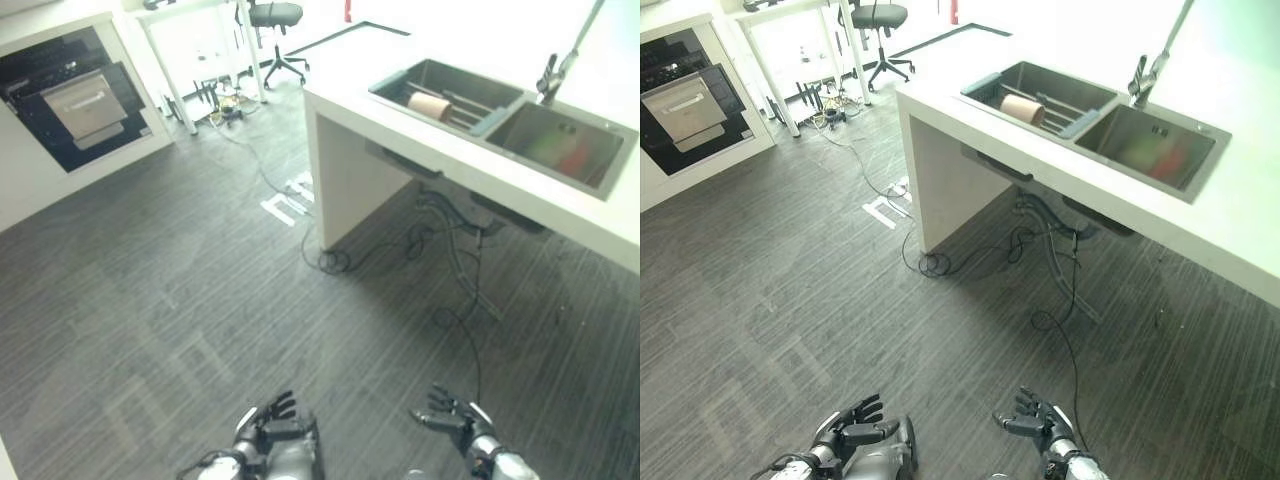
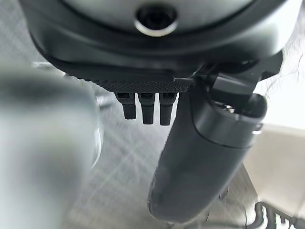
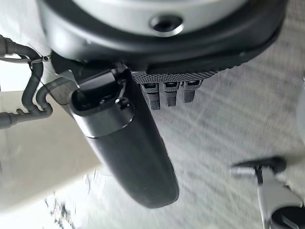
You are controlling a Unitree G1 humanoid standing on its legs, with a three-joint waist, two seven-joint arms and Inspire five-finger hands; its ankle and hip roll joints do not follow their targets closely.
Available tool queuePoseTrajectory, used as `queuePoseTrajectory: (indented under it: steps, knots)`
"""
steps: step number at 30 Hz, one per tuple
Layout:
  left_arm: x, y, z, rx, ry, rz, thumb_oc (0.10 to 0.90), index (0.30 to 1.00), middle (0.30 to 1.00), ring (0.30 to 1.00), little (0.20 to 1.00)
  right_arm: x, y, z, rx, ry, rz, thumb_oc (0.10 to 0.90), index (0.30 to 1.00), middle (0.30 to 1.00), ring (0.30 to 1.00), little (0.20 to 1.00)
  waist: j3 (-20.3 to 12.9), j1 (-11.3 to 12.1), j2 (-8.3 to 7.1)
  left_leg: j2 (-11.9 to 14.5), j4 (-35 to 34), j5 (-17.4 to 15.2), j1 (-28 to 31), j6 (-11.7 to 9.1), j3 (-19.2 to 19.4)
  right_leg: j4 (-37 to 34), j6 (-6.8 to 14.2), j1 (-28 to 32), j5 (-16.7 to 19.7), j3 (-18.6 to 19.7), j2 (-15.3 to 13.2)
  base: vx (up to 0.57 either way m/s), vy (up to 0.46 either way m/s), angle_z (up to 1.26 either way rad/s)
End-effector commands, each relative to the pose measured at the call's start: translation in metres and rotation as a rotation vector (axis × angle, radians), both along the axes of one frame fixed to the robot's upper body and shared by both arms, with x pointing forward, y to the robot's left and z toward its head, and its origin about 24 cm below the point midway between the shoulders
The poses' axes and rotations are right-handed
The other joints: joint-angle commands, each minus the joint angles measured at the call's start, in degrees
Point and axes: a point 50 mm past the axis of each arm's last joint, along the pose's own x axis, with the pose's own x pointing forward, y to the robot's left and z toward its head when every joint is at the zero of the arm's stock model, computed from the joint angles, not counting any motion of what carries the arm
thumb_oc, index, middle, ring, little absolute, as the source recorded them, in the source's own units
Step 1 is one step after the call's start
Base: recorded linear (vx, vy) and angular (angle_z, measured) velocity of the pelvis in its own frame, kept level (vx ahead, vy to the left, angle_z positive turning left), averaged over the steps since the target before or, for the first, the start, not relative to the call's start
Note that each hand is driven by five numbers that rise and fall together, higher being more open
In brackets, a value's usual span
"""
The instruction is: Place the dishes in the dishwasher.
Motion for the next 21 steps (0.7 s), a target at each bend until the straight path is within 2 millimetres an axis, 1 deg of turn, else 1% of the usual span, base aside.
queuePoseTrajectory:
  steps: [1, 2, 3, 4, 6, 7, 8, 9, 10, 11, 12, 13, 14, 15, 17, 18, 19, 20, 21]
  knots:
    - [0.003, -0.002, 0.007, -0.014, -0.063, -0.019, 0.800, 0.900, 0.900, 0.900, 0.900, 0.014, -0.026, 0.019, -0.075, -0.123, -0.025, 0.800, 0.900, 0.900, 0.900, 0.900, -1.93, -0.14, 2.45, 9.29, 7.52, -9.56, -0.35, -8.03, -1.57, -3.81, 1.64, -0.77, 5.36, -1.97, 0.95, 0.38, 0.250, 0.02]
    - [0.003, -0.001, 0.006, -0.010, -0.054, -0.021, 0.800, 0.900, 0.900, 0.900, 0.900, 0.011, -0.026, 0.015, -0.083, -0.102, -0.035, 0.800, 0.900, 0.900, 0.900, 0.900, -2.04, 0.20, 2.64, 8.27, 7.52, -10.48, 0.81, -7.48, -2.62, -3.81, 1.46, 0.11, 5.36, -2.08, 1.37, 0.32, 0.216, -0.01]
    - [0.003, -0.001, 0.006, -0.009, -0.053, -0.022, 0.800, 0.900, 0.900, 0.900, 0.900, 0.011, -0.026, 0.014, -0.084, -0.098, -0.038, 0.800, 0.900, 0.900, 0.900, 0.900, -2.24, 0.27, 2.79, 8.09, 7.52, -10.54, 0.73, -7.32, -2.83, -3.81, 1.32, 0.03, 5.50, -2.07, 1.63, 0.39, 0.257, -0.21]
    - [0.005, 0.000, 0.006, -0.003, -0.056, -0.032, 0.800, 0.900, 0.900, 0.900, 0.900, 0.010, -0.026, 0.011, -0.080, -0.082, -0.061, 0.800, 0.900, 0.900, 0.900, 0.900, -2.34, 0.57, 2.93, 6.49, 7.52, -11.72, 1.61, -6.40, -3.84, -3.81, 1.07, 1.06, 5.18, -1.70, 2.28, 0.29, 0.191, -0.16]
    - [0.009, 0.001, 0.007, 0.002, -0.062, -0.046, 0.800, 0.900, 0.900, 0.900, 0.900, 0.006, -0.027, 0.008, -0.074, -0.068, -0.068, 0.800, 0.900, 0.900, 0.900, 0.900, -2.53, 0.50, 3.34, 4.87, 7.52, -13.23, 2.68, -4.98, -4.49, -3.81, 0.78, 2.52, 5.16, -1.26, 3.43, 0.35, 0.230, -0.07]
    - [0.011, 0.002, 0.007, 0.007, -0.062, -0.052, 0.800, 0.900, 0.900, 0.900, 0.900, 0.005, -0.027, 0.006, -0.078, -0.062, -0.061, 0.800, 0.900, 0.900, 0.900, 0.900, -2.57, 0.34, 3.39, 3.90, 7.52, -13.83, 3.30, -4.15, -4.56, -2.08, 1.19, 2.28, 5.77, -0.77, 3.59, 0.30, 0.225, 0.00]
    - [0.012, 0.003, 0.008, 0.010, -0.063, -0.056, 0.800, 0.900, 0.900, 0.900, 0.900, 0.004, -0.026, 0.006, -0.082, -0.060, -0.056, 0.800, 0.900, 0.900, 0.900, 0.900, -2.34, 0.18, 3.16, 2.53, 7.52, -14.49, 3.97, -3.21, -4.53, 1.72, 1.88, 1.41, 5.96, 0.04, 3.28, 0.24, 0.217, 0.00]
    - [0.015, 0.004, 0.010, 0.013, -0.064, -0.061, 0.800, 0.900, 0.900, 0.900, 0.900, 0.005, -0.026, 0.006, -0.083, -0.062, -0.055, 0.800, 0.900, 0.900, 0.900, 0.900, -2.53, -0.06, 3.35, 1.57, 7.52, -15.02, 4.04, -2.15, -4.40, 5.68, 2.56, -0.23, 7.06, 0.57, 3.49, 0.23, 0.265, 0.07]
    - [0.017, 0.006, 0.010, 0.027, -0.065, -0.078, 0.800, 0.900, 0.900, 0.900, 0.900, 0.006, -0.023, 0.007, -0.074, -0.071, -0.053, 0.800, 0.900, 0.900, 0.900, 0.900, -2.34, -0.42, 3.35, -0.05, 7.52, -16.07, 4.98, -0.07, -3.63, 16.63, 4.71, -3.99, 9.16, 1.34, 2.17, 0.19, 0.225, 0.11]
    - [0.017, 0.006, 0.010, 0.035, -0.065, -0.088, 0.800, 0.900, 0.900, 0.900, 0.900, 0.006, -0.023, 0.007, -0.071, -0.077, -0.054, 0.800, 0.900, 0.900, 0.900, 0.900, -2.57, -0.47, 3.63, -0.21, 7.52, -16.36, 4.90, 0.47, -3.55, 18.90, 5.28, -5.05, 10.63, 1.26, 2.24, 0.20, 0.243, 0.24]
    - [0.014, 0.008, 0.009, 0.063, -0.060, -0.099, 0.800, 0.900, 0.900, 0.900, 0.900, 0.008, -0.021, 0.008, -0.062, -0.089, -0.057, 0.800, 0.900, 0.900, 0.900, 0.900, -2.39, -0.42, 3.76, -1.53, 7.52, -17.74, 6.04, 1.93, -3.11, 27.36, 6.99, -8.93, 15.42, 0.44, 0.60, 0.17, 0.152, 0.28]
    - [0.010, 0.010, 0.007, 0.071, -0.057, -0.090, 0.800, 0.900, 0.900, 0.900, 0.900, 0.008, -0.021, 0.008, -0.060, -0.092, -0.050, 0.800, 0.900, 0.900, 0.900, 0.900, -2.26, -0.50, 3.98, -2.05, 7.52, -18.74, 7.11, 2.25, -2.99, 30.47, 7.22, -12.62, 17.40, -0.27, -0.88, 0.19, 0.122, -0.02]
    - [0.009, 0.010, 0.006, 0.070, -0.055, -0.081, 0.800, 0.900, 0.900, 0.900, 0.900, 0.009, -0.021, 0.008, -0.059, -0.094, -0.044, 0.800, 0.900, 0.900, 0.900, 0.900, -2.23, -0.57, 3.87, -2.40, 7.52, -19.12, 7.55, 2.23, -2.69, 29.82, 7.26, -14.00, 17.64, -0.72, -1.45, 0.17, 0.028, -0.22]
    - [0.007, 0.011, 0.006, 0.069, -0.053, -0.072, 0.800, 0.900, 0.900, 0.900, 0.900, 0.010, -0.020, 0.009, -0.061, -0.096, -0.035, 0.800, 0.900, 0.900, 0.900, 0.900, -2.08, -0.78, 3.76, -2.64, 7.52, -19.48, 8.11, 1.92, -2.35, 27.14, 7.17, -14.75, 17.66, -1.93, -1.99, 0.20, -0.037, -0.48]
    - [0.004, 0.013, 0.005, 0.077, -0.046, -0.065, 0.800, 0.900, 0.900, 0.900, 0.900, 0.012, -0.020, 0.010, -0.066, -0.098, -0.027, 0.800, 0.900, 0.900, 0.900, 0.900, -1.66, -1.36, 3.45, -2.93, 7.52, -20.13, 9.10, 1.00, -2.15, 19.09, 6.76, -14.31, 18.58, -3.66, -2.32, 0.24, -0.117, -0.36]
    - [0.003, 0.015, 0.004, 0.087, -0.038, -0.065, 0.800, 0.900, 0.900, 0.900, 0.900, 0.012, -0.021, 0.010, -0.067, -0.098, -0.031, 0.800, 0.900, 0.900, 0.900, 0.900, -1.28, -1.76, 2.99, -3.17, 7.52, -20.75, 9.78, 0.46, -2.35, 11.23, 6.62, -14.02, 20.52, -4.51, -3.30, 0.25, -0.191, -0.27]
    - [0.003, 0.016, 0.004, 0.092, -0.032, -0.066, 0.800, 0.900, 0.900, 0.900, 0.900, 0.012, -0.021, 0.010, -0.067, -0.098, -0.035, 0.800, 0.900, 0.900, 0.900, 0.900, -1.08, -2.06, 2.62, -3.31, 7.52, -21.34, 10.12, 0.30, -2.53, 6.96, 6.74, -14.25, 22.05, -4.55, -4.34, 0.30, -0.261, -0.25]
    - [0.003, 0.017, 0.003, 0.102, -0.024, -0.070, 0.800, 0.900, 0.900, 0.900, 0.900, 0.013, -0.021, 0.010, -0.065, -0.097, -0.040, 0.800, 0.900, 0.900, 0.900, 0.900, -0.72, -2.46, 2.05, -3.56, 7.52, -22.39, 10.66, 0.22, -2.98, 1.54, 7.22, -14.71, 24.29, -3.71, -5.70, 0.28, -0.284, -0.05]
    - [0.002, 0.018, 0.002, 0.110, -0.016, -0.074, 0.800, 0.900, 0.900, 0.900, 0.900, 0.012, -0.020, 0.009, -0.063, -0.095, -0.047, 0.800, 0.900, 0.900, 0.900, 0.900, -0.40, -2.93, 1.49, -3.70, 7.52, -23.57, 11.29, 0.17, -3.34, -2.46, 8.13, -15.78, 27.30, -2.30, -7.46, 0.31, -0.323, 0.06]
